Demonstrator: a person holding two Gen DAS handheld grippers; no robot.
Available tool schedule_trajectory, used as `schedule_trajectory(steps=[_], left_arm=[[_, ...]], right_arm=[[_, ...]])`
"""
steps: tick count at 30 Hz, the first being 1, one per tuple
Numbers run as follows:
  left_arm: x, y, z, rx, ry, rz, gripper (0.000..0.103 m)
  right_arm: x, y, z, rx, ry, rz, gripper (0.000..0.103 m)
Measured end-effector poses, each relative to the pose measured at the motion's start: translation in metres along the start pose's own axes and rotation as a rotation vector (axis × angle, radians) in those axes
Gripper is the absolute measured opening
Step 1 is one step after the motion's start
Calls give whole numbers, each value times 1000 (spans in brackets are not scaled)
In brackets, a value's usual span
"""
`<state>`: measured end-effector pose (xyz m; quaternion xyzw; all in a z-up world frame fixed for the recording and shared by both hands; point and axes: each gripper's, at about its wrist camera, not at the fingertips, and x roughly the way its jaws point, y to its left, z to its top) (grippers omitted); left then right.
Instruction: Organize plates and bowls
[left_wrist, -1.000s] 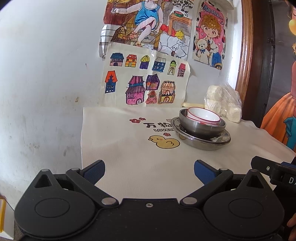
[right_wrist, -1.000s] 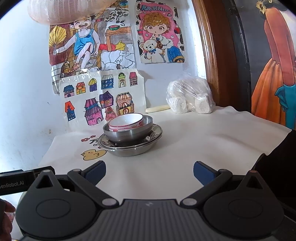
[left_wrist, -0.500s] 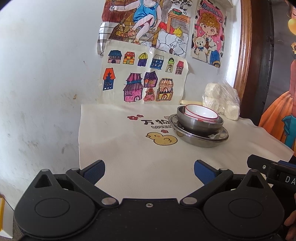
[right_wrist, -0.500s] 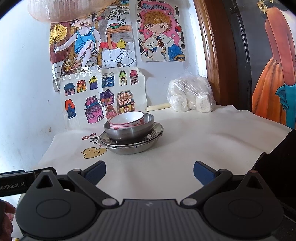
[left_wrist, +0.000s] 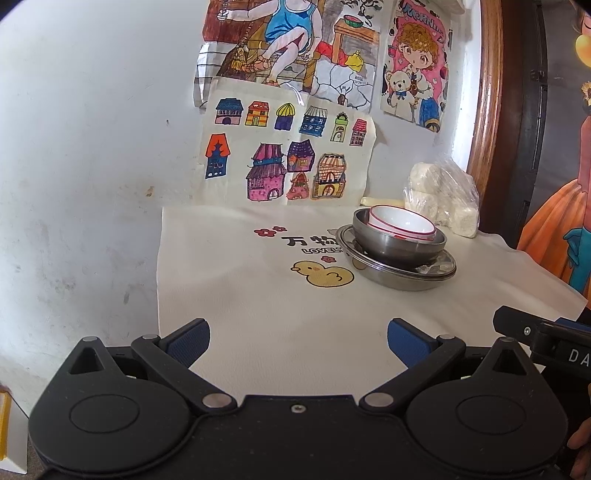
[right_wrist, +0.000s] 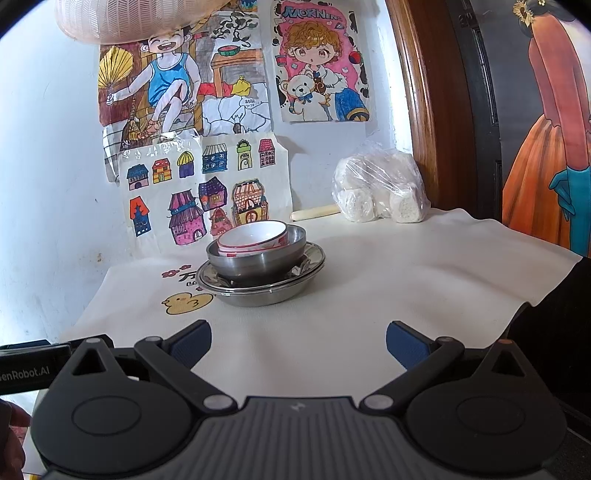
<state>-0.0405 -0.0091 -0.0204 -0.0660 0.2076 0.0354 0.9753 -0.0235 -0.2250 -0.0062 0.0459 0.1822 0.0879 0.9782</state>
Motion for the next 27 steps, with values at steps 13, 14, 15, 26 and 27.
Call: schedule_trajectory(steps=[13,14,15,26,27], left_arm=[[1,1,-1,-22,45,-45,102],[1,2,-1,-24,48,-51,102],[2,2,-1,-26,51,-57,102],[1,0,-1,-19,57,-63,102],[1,0,-2,-17,58,-63,102]], right_arm=[[1,-1,-1,1,7,-2,103],[1,-1,-1,1,8,-1,103],[1,-1,-1,1,8,-1,103],[2,-1,-1,0,10,-2,103],[1,-1,-1,0,10,-2,103]])
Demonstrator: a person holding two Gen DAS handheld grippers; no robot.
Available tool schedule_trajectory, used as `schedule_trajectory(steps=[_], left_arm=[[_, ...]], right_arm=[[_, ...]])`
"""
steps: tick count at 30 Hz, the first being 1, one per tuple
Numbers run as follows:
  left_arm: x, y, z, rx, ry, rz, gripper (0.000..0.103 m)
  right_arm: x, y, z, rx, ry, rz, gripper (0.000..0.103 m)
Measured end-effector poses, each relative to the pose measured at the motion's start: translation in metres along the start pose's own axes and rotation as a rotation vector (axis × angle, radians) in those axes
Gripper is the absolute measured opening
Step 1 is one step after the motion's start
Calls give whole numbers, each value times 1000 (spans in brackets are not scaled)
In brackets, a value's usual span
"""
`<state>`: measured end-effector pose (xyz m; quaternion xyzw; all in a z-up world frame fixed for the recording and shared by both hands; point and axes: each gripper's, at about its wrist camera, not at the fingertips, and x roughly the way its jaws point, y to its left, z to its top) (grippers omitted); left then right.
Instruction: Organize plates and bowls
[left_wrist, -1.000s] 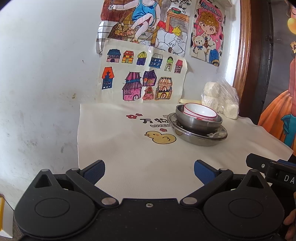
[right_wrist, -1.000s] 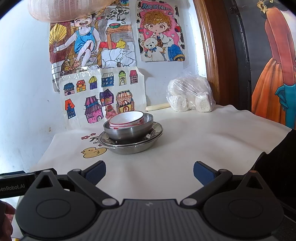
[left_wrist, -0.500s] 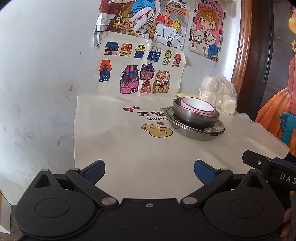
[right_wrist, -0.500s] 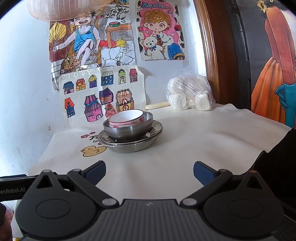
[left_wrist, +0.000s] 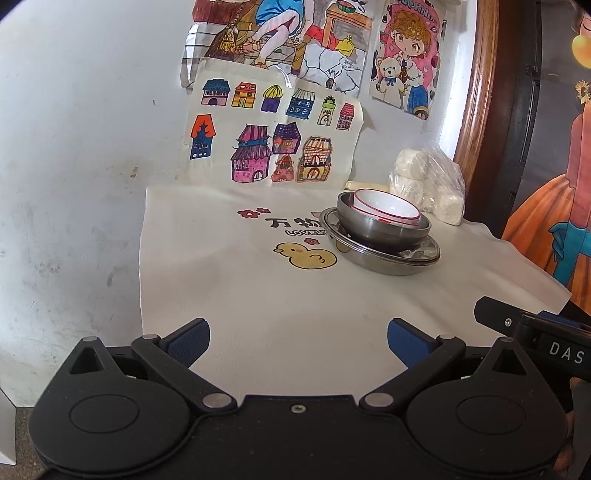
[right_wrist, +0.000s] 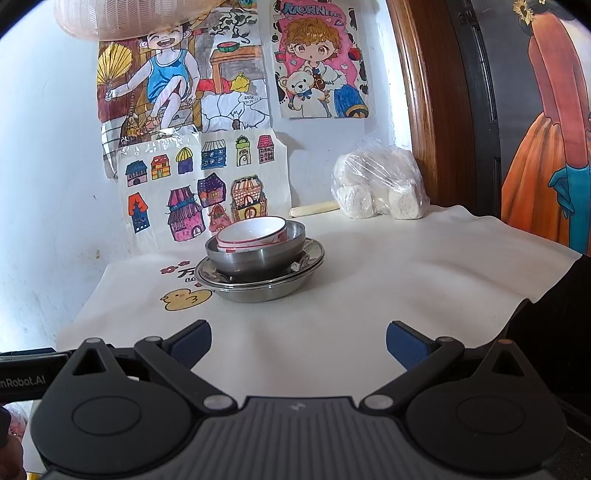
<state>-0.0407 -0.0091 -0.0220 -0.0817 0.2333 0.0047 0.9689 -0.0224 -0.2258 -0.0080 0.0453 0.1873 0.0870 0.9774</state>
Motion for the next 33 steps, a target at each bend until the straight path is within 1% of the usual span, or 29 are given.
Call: schedule_trajectory(steps=[33], left_arm=[[4,1,-1,5,17,8,102]], right_arm=[[0,0,-3,-4,5,2,103]])
